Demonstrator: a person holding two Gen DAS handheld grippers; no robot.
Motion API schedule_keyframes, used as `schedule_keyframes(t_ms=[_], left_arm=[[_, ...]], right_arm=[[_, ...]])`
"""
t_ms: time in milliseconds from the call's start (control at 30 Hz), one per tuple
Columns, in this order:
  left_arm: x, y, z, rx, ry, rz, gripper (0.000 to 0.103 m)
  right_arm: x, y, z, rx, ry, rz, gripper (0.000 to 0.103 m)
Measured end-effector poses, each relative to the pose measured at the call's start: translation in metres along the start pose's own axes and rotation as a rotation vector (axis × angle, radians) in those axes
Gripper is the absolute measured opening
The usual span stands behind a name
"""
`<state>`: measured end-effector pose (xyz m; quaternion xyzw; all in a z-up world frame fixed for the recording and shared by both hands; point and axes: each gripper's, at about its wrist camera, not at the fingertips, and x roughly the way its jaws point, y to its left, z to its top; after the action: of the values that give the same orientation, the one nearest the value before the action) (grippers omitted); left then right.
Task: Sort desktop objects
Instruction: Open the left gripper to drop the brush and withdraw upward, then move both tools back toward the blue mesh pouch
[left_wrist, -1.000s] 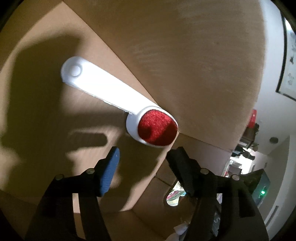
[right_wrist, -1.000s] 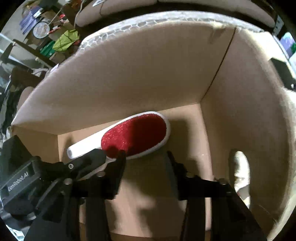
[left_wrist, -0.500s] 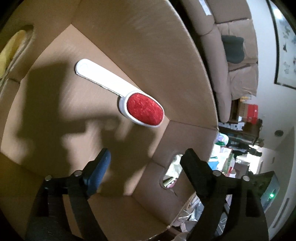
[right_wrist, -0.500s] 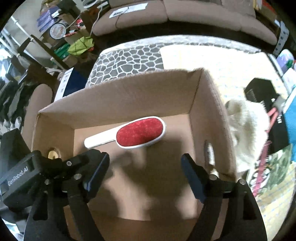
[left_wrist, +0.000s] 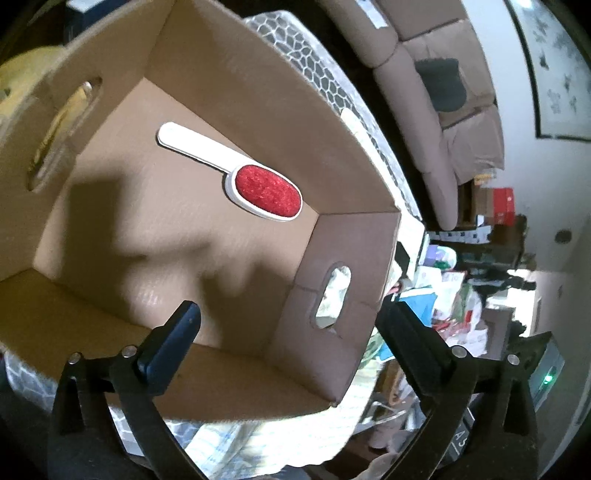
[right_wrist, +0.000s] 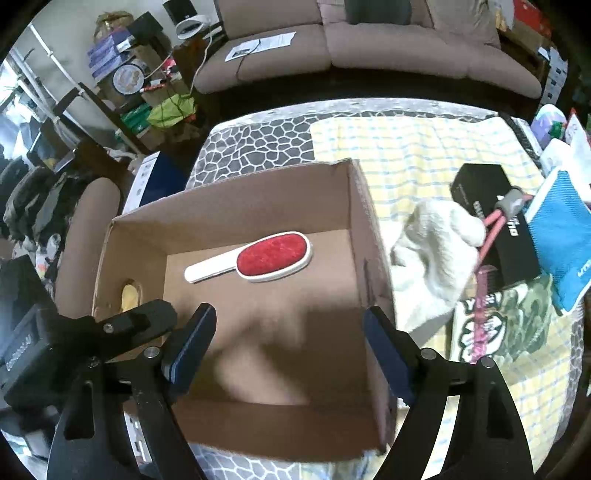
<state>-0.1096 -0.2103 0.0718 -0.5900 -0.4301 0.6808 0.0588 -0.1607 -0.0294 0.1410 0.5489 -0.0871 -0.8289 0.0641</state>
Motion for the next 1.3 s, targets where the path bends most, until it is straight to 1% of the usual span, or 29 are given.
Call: schedule_keyframes(t_ms=[267,400,467,733,967,1167,1300], left_arm=[[-0.029,-0.02,-0.026,0.129,-0.074,0.094,0.103],[-0.039,-0.025,-0.042,0.169,-0.102,0.134,0.103],[-0.041,-0.026,-0.049,0.18,-0.105,0.139,0.103],[-0.041,-0.034,-0.08,0.277,-0.12,0.206,0.103],[-0.044,-0.055,-0.113,0.411,-0.163,0.289,0.103],[-0.037,-0.077,-0.136,0.492,-0.18,0.325,0.103],[-0.026,-0.09,-0.149,0.518,-0.176,0.329,0.103]], right_arm=[[-0.028,-0.005,-0.021,-0.03,-0.032,0.002,0.085],[-0.041,-0.01,-0.031,-0.026,-0.046,0.007,0.085],[-0.046,-0.014,-0.035,-0.026,-0.052,0.006,0.085],[-0.062,-0.036,-0.056,-0.034,-0.073,-0.023,0.085],[-0.077,-0.062,-0.071,-0.017,-0.093,-0.032,0.085],[-0.089,-0.089,-0.081,-0.009,-0.109,-0.05,0.085],[-0.095,-0.109,-0.085,0.006,-0.112,-0.058,0.085]])
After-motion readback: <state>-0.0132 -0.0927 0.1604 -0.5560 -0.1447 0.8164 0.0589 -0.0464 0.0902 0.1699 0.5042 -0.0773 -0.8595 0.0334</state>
